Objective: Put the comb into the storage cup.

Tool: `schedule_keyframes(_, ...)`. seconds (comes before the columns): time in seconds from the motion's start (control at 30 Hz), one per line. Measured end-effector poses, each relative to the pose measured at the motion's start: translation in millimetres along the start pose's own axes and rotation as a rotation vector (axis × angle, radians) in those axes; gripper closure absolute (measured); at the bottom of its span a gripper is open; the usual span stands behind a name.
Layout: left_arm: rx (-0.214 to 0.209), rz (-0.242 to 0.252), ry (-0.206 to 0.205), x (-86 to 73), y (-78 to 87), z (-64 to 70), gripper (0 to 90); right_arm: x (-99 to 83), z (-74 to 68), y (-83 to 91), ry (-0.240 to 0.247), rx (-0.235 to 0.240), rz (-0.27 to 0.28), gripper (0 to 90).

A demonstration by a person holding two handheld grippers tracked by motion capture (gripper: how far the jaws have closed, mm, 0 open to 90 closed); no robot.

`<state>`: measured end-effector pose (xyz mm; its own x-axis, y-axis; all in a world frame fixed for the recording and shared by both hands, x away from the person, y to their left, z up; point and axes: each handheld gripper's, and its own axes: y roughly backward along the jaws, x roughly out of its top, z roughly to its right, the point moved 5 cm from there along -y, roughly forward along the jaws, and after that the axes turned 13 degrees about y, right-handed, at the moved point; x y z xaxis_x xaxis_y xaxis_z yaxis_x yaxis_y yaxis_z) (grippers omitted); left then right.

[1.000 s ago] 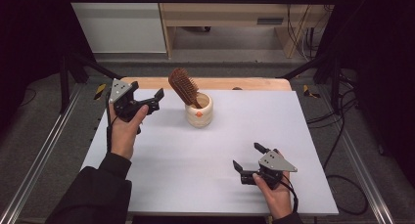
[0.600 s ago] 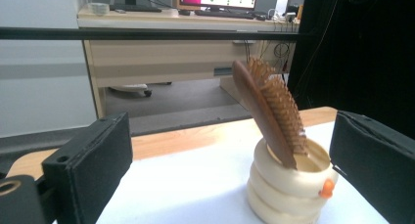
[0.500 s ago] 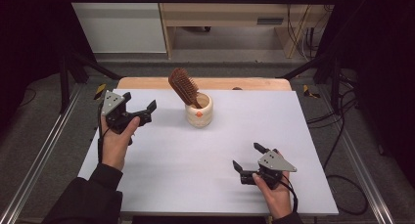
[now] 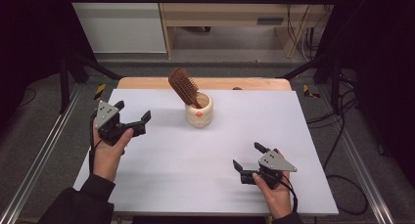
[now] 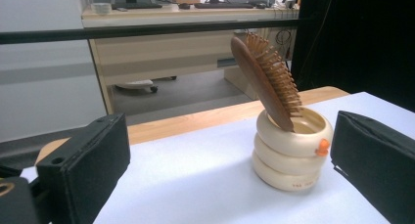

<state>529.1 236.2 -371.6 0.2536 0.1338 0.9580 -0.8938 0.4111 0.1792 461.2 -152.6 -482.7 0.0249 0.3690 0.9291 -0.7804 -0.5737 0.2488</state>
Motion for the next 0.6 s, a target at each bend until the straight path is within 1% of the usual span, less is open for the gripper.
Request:
schedule_keyframes(0.13, -0.005, -0.005, -0.013, -0.5, 8.2, 1.3, 1.3, 1.2, 0.4, 0.9, 0.000, -0.002, 0.003, 5.3)
schedule_keyframes(0.23, -0.011, 0.006, -0.027, 1.1, 16.7, 1.7, 1.3, 1.5, 0.7, 1.1, 0.002, -0.003, 0.004, 5.3)
schedule_keyframes(0.3, -0.023, 0.011, -0.030, 0.7, 21.1, 1.8, 1.2, 1.8, 0.2, 1.4, 0.005, -0.003, 0.004, 5.3)
schedule_keyframes(0.5, -0.018, 0.018, -0.050, -4.0, 32.7, -3.8, 1.0, 3.2, 2.4, 3.5, 0.006, -0.019, 0.010, 5.6)
schedule_keyframes(0.6, -0.017, 0.024, -0.034, -7.4, 35.6, -8.3, 1.0, 2.5, 3.3, 4.0, 0.007, -0.021, 0.006, 5.6)
